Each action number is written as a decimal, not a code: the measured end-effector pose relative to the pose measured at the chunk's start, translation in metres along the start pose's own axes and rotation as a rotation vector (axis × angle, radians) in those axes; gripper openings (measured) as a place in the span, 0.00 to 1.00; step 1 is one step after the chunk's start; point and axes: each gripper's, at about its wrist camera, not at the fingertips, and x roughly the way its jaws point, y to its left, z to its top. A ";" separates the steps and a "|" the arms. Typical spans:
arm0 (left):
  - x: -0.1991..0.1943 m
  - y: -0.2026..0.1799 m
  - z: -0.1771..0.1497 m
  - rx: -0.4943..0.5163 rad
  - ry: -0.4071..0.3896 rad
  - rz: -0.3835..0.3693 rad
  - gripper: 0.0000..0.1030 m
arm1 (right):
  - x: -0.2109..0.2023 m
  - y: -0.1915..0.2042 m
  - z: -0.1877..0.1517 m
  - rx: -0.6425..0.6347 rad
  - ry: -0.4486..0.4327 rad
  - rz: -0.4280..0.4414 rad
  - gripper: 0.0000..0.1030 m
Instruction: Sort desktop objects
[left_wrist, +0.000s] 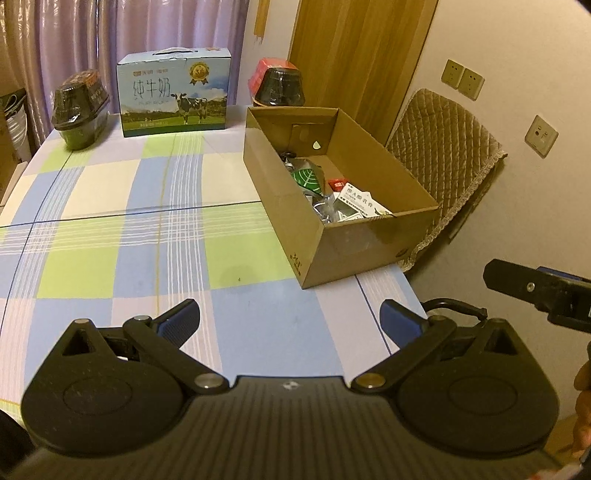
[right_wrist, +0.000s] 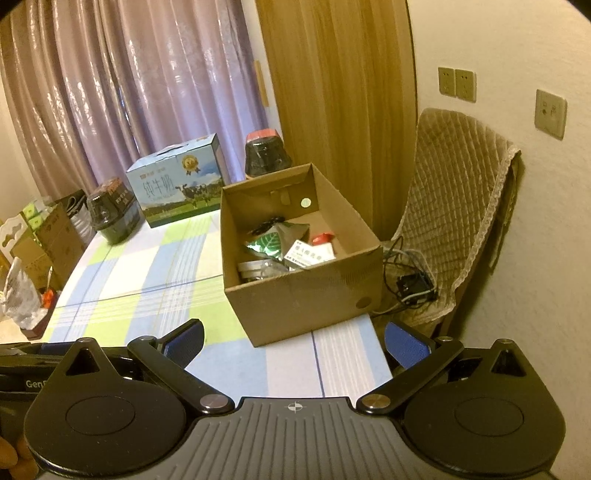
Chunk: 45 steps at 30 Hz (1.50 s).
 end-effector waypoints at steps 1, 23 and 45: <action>0.000 0.000 0.000 0.001 -0.002 0.001 0.99 | 0.000 0.000 0.000 -0.001 -0.001 -0.002 0.98; 0.000 -0.003 0.001 0.015 -0.005 0.001 0.99 | 0.000 0.002 0.000 -0.006 -0.008 0.004 0.98; 0.002 -0.005 -0.001 0.021 -0.003 -0.009 0.99 | 0.000 0.004 0.000 -0.009 -0.009 0.008 0.98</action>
